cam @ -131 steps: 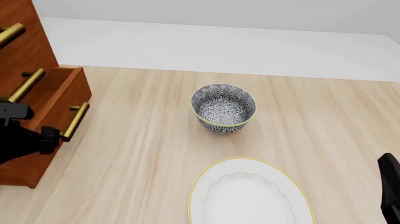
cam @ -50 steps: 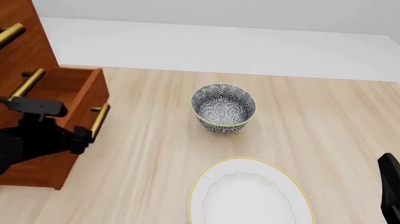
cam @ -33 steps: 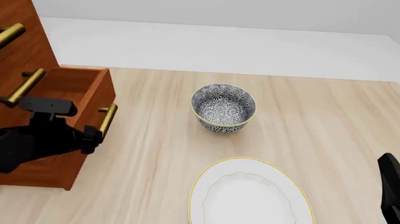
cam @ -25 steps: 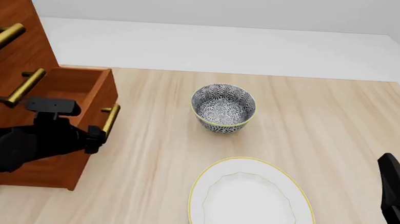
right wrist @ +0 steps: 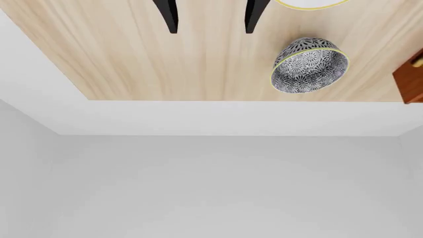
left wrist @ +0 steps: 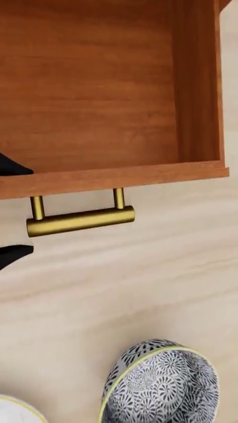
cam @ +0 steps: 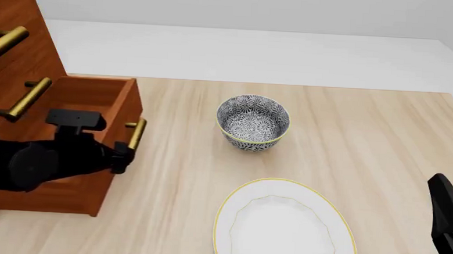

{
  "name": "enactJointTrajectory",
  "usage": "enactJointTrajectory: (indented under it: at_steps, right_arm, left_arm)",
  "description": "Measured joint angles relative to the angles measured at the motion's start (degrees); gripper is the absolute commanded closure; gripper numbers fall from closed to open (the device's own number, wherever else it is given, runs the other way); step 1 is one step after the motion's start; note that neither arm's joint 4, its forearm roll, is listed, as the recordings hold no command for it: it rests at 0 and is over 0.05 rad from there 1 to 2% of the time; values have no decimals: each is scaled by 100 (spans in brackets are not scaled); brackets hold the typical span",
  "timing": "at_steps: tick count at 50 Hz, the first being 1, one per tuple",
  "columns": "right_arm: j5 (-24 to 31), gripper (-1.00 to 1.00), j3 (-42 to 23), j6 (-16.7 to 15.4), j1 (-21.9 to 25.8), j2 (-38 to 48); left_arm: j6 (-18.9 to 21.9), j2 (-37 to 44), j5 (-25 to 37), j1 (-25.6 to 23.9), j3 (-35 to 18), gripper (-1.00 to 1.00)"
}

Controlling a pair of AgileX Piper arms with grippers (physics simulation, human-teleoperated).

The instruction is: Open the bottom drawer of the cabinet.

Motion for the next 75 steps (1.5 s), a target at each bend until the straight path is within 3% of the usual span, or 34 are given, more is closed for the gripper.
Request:
enactJointTrajectory:
  at_steps: [39,75]
  right_arm:
    - [0,-100,0,0,0,0]
    - [0,-100,0,0,0,0]
  left_arm:
    - [-147,245,-104,-684,-226,-100]
    - [-114,238,53,-650,-259,-100]
